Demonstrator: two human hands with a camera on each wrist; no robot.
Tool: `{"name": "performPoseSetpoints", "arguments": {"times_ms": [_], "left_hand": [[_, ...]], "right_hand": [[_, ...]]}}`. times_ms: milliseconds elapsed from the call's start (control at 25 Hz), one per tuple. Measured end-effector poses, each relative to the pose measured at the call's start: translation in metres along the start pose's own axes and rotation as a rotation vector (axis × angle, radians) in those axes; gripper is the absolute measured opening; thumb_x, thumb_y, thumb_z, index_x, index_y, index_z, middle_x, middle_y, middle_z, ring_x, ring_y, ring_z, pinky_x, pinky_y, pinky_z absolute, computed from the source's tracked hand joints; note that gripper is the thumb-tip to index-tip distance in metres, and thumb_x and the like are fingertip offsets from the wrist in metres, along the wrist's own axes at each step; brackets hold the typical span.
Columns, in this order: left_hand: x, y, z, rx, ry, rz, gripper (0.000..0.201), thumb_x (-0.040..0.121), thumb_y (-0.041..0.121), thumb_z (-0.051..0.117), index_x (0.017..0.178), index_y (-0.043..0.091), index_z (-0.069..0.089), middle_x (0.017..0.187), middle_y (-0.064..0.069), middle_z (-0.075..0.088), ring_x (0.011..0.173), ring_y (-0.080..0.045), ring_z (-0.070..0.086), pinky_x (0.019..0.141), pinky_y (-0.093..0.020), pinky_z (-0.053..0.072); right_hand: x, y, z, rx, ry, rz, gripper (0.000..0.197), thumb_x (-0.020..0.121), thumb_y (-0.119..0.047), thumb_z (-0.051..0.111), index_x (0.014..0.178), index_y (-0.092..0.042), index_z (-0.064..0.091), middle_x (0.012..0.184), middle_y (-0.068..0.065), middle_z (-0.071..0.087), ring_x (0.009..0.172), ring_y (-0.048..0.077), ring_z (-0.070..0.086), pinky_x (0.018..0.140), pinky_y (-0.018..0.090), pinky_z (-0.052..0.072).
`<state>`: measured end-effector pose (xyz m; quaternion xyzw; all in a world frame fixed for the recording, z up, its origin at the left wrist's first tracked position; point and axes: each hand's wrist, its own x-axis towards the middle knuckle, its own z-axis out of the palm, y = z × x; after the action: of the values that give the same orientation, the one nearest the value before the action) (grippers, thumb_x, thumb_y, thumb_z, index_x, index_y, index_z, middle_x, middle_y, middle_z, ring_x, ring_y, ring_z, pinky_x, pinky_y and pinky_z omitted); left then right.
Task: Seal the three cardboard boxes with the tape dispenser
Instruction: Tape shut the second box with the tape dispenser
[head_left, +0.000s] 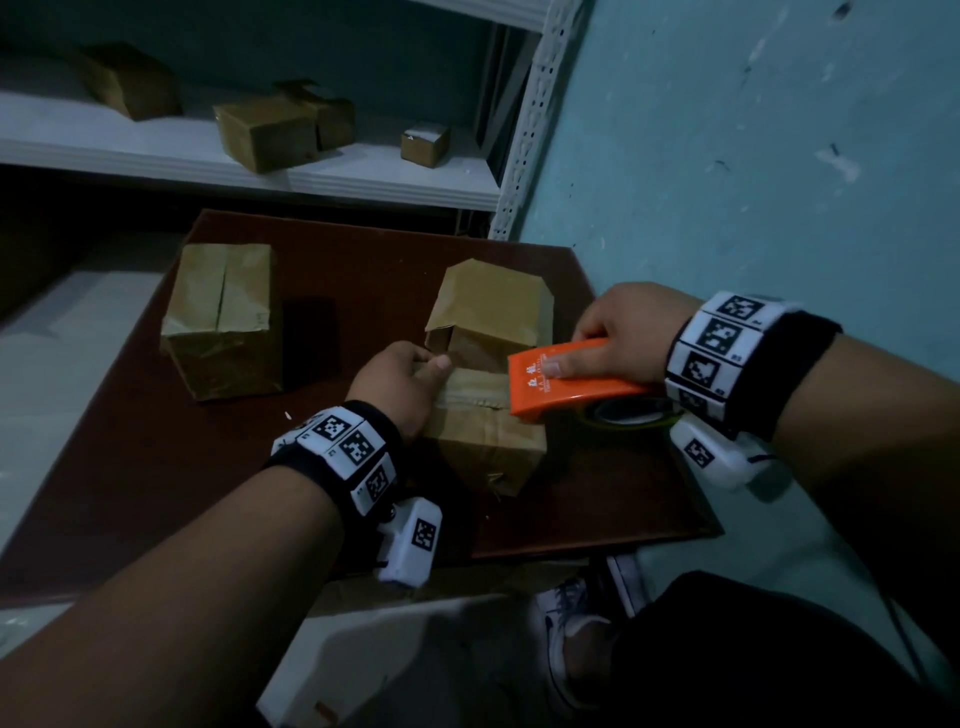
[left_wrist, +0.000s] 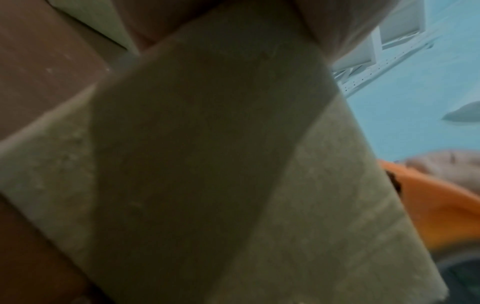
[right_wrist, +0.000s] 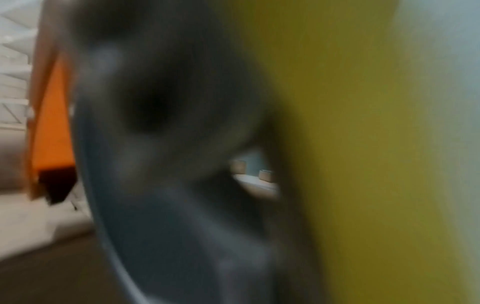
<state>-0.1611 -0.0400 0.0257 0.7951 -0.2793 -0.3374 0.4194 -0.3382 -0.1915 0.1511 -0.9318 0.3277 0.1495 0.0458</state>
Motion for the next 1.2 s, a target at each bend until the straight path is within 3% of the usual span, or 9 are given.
{"name": "performPoseSetpoints", "arguments": {"times_ms": [120, 240, 440, 600, 720, 840, 1080, 1200], "left_hand": [[-0.004, 0.0, 0.0, -0.026, -0.027, -0.011, 0.047, 0.087, 0.064, 0.071, 0.113, 0.027, 0.062, 0.109, 0.001, 0.066, 0.096, -0.02, 0.064, 0.078, -0.041, 0.057], [-0.005, 0.003, 0.002, 0.003, -0.059, -0.029, 0.059, 0.07, 0.06, 0.088, 0.11, 0.028, 0.059, 0.109, 0.003, 0.064, 0.096, -0.019, 0.063, 0.066, -0.034, 0.052], [-0.002, 0.005, 0.002, 0.027, -0.055, -0.047, 0.058, 0.069, 0.057, 0.091, 0.107, 0.028, 0.059, 0.11, 0.002, 0.063, 0.096, -0.019, 0.061, 0.069, -0.035, 0.051], [-0.003, 0.006, 0.003, 0.008, -0.065, -0.067, 0.059, 0.069, 0.056, 0.091, 0.109, 0.027, 0.059, 0.11, 0.002, 0.061, 0.094, -0.019, 0.059, 0.064, -0.034, 0.048], [-0.005, 0.007, 0.004, 0.005, -0.077, -0.074, 0.073, 0.056, 0.058, 0.096, 0.111, 0.026, 0.058, 0.11, 0.002, 0.06, 0.096, -0.019, 0.059, 0.063, -0.034, 0.046], [-0.006, 0.009, 0.005, -0.005, -0.076, -0.09, 0.077, 0.052, 0.053, 0.099, 0.111, 0.025, 0.058, 0.111, 0.001, 0.061, 0.097, -0.02, 0.059, 0.063, -0.034, 0.047], [-0.008, 0.01, 0.007, -0.017, -0.073, -0.101, 0.075, 0.054, 0.051, 0.099, 0.111, 0.025, 0.057, 0.111, 0.002, 0.061, 0.096, -0.019, 0.059, 0.062, -0.034, 0.046], [-0.008, 0.009, 0.006, -0.008, -0.065, -0.098, 0.076, 0.054, 0.053, 0.099, 0.111, 0.026, 0.056, 0.112, 0.002, 0.06, 0.095, -0.019, 0.058, 0.061, -0.034, 0.046]], "right_hand": [[-0.009, 0.014, 0.012, 0.05, 0.01, 0.022, 0.075, 0.066, -0.092, 0.051, 0.096, -0.029, 0.078, 0.086, -0.008, 0.071, 0.08, 0.012, 0.067, 0.083, 0.038, 0.058], [-0.011, 0.023, 0.024, 0.11, 0.019, 0.034, 0.072, 0.067, -0.092, 0.052, 0.098, -0.032, 0.078, 0.087, -0.01, 0.072, 0.081, 0.01, 0.068, 0.085, 0.039, 0.058], [-0.016, 0.038, 0.028, 0.098, 0.024, 0.03, 0.056, 0.08, -0.081, 0.059, 0.102, -0.033, 0.078, 0.09, -0.011, 0.07, 0.083, 0.008, 0.065, 0.08, 0.034, 0.054], [-0.027, 0.062, 0.031, 0.1, 0.01, 0.08, 0.062, 0.067, -0.088, 0.051, 0.093, -0.037, 0.075, 0.085, -0.015, 0.068, 0.078, 0.0, 0.062, 0.068, 0.027, 0.046], [-0.03, 0.068, 0.036, 0.115, 0.014, 0.088, 0.056, 0.066, -0.088, 0.052, 0.088, -0.041, 0.071, 0.082, -0.019, 0.065, 0.078, -0.002, 0.06, 0.069, 0.028, 0.046], [-0.028, 0.068, 0.038, 0.091, 0.008, 0.084, 0.05, 0.078, -0.081, 0.06, 0.095, -0.037, 0.075, 0.084, -0.017, 0.066, 0.079, 0.001, 0.061, 0.075, 0.03, 0.047], [-0.007, 0.053, 0.051, -0.044, -0.078, 0.059, 0.06, 0.083, -0.082, 0.059, 0.098, -0.027, 0.078, 0.09, -0.005, 0.07, 0.084, 0.015, 0.066, 0.081, 0.034, 0.054], [0.01, 0.048, 0.051, -0.175, -0.079, 0.076, 0.058, 0.086, -0.076, 0.065, 0.086, -0.018, 0.072, 0.081, 0.0, 0.067, 0.078, 0.021, 0.065, 0.065, 0.03, 0.048]]}}
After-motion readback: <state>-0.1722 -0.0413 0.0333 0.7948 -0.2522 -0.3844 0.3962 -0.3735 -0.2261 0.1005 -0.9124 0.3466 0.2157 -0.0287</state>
